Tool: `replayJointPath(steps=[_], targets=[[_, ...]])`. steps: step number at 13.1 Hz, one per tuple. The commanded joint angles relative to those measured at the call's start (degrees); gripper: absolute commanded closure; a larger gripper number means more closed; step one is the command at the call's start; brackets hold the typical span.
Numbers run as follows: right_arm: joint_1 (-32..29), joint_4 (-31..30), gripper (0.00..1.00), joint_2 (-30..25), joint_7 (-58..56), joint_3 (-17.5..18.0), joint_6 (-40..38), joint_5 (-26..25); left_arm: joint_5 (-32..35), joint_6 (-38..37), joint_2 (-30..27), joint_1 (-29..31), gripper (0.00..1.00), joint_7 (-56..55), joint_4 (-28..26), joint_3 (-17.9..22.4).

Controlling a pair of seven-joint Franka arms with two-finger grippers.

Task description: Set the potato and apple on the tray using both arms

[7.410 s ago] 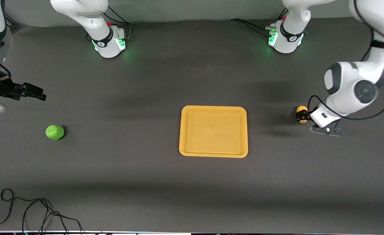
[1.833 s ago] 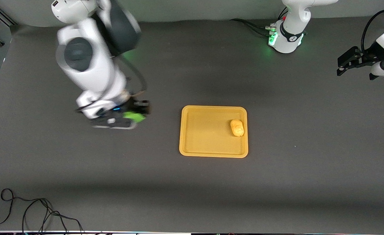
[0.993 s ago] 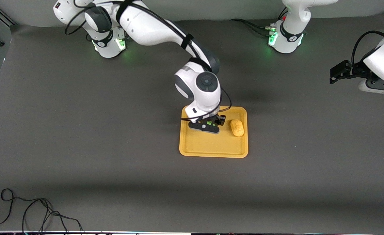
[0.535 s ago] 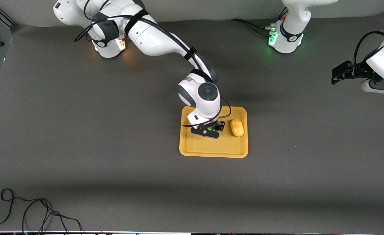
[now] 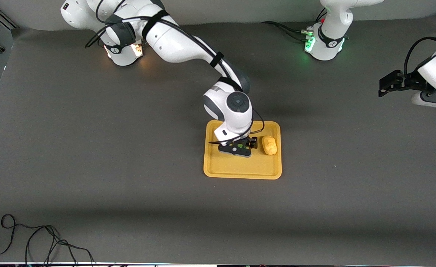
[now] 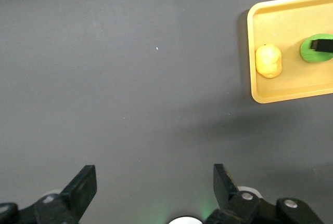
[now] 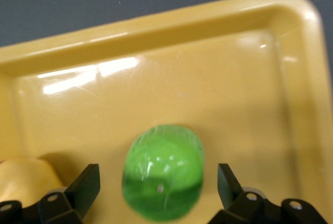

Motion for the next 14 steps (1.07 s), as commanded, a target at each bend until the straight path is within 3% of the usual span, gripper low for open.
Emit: replayJointPath(steps=[1, 5, 8, 9, 12, 14], targets=[[-0.5, -1.1, 0.00, -10.3, 1.1, -0.3, -11.0, -1.0, -0.2, 0.8, -1.7, 0.8, 0.00, 1.7, -1.6, -0.1], [-4.7, -3.1, 0.00, -23.4, -5.0, -1.7, -25.1, -1.2, -0.2, 0.6, -1.6, 0.4, 0.00, 0.9, -1.7, -0.3], [-8.5, -13.2, 0.00, -34.6, -20.9, -7.0, -29.7, -1.2, -0.2, 0.8, -1.8, 0.3, 0.00, 0.9, -2.1, -0.4], [-11.8, -17.7, 0.00, -38.8, -25.5, -7.0, -29.4, -1.2, -0.2, 0.7, -1.8, 0.3, 0.00, 0.9, -2.2, -0.4], [-23.6, -27.2, 0.00, -47.2, -36.6, -5.0, -28.3, -1.2, -0.2, 0.5, -1.8, 0.3, 0.00, 0.8, -2.3, -0.5], [-34.7, -33.0, 0.00, -52.0, -43.8, 0.6, -26.2, -1.4, -0.2, 0.5, -1.7, 0.3, 0.00, 0.8, -2.2, -0.5]])
